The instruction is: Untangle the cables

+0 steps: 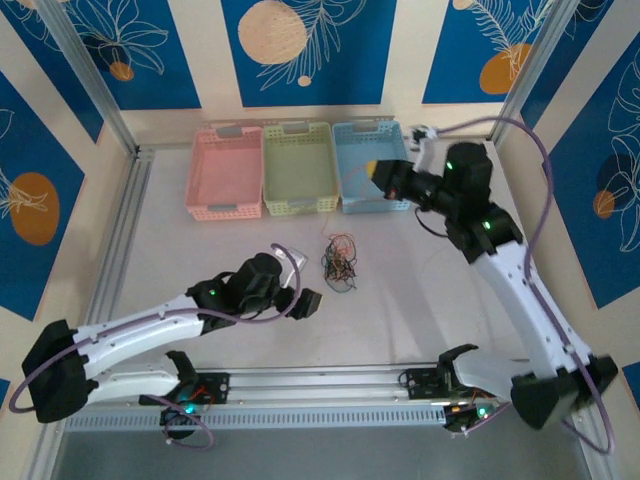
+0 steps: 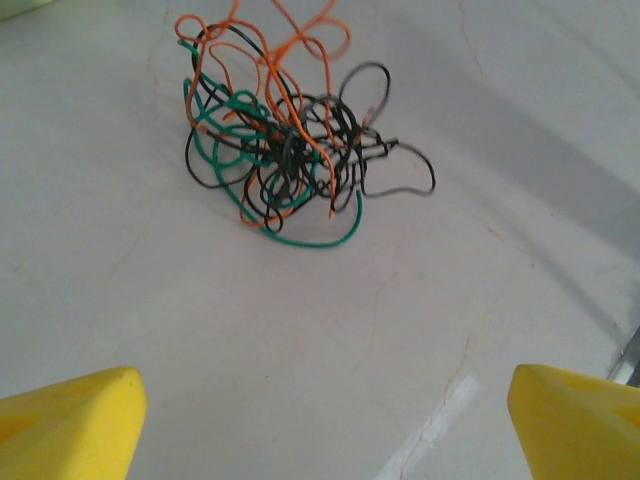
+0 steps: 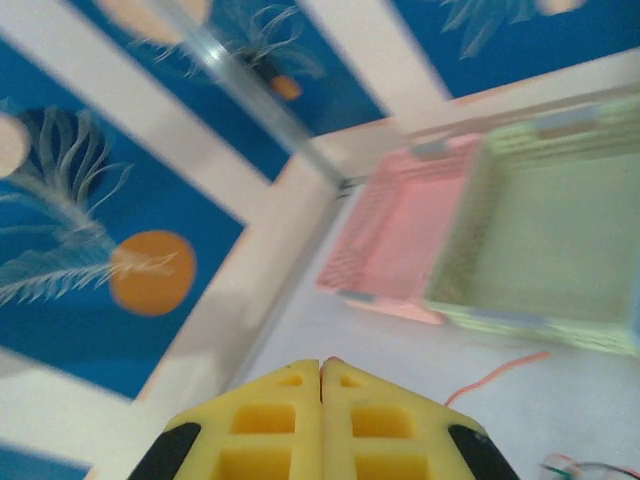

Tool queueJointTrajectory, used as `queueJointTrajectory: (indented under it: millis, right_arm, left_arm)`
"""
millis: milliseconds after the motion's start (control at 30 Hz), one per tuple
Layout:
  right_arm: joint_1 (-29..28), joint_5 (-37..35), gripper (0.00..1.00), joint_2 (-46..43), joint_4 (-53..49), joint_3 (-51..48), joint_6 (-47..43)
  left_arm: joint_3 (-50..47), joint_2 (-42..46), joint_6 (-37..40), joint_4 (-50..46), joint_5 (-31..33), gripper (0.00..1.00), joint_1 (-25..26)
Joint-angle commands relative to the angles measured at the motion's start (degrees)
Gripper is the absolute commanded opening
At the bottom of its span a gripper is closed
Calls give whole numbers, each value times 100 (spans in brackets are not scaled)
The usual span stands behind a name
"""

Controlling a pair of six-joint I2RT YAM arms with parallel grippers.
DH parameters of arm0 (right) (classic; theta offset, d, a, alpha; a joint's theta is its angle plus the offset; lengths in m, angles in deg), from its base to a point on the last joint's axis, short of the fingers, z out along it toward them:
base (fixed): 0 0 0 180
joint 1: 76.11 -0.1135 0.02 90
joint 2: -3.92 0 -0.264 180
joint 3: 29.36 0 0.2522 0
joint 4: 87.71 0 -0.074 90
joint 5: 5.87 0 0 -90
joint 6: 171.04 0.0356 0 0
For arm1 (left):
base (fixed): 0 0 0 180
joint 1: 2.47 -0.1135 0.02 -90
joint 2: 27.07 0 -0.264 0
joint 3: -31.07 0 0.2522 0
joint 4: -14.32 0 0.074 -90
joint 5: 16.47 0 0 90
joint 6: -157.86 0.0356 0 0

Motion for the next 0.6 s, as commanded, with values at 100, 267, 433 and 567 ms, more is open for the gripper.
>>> queueJointTrajectory:
  millis: [100, 267, 433, 567]
  right_arm:
    - [983, -812, 0, -1638, 521, -1639, 343]
    - [1559, -852, 0, -2383, 256, -2382, 102]
    - [2065, -572, 0, -2830, 489, -3133, 9]
    - [2461, -427, 0, -3108, 940, -3694, 76]
  left_arm:
    - [98, -775, -110, 1095, -298, 93, -139]
    - [477, -1650, -49, 1750, -549, 92, -205]
    - [902, -2535, -40, 2346, -797, 92, -205]
    - [1234, -2859, -58, 2192, -760, 87, -206]
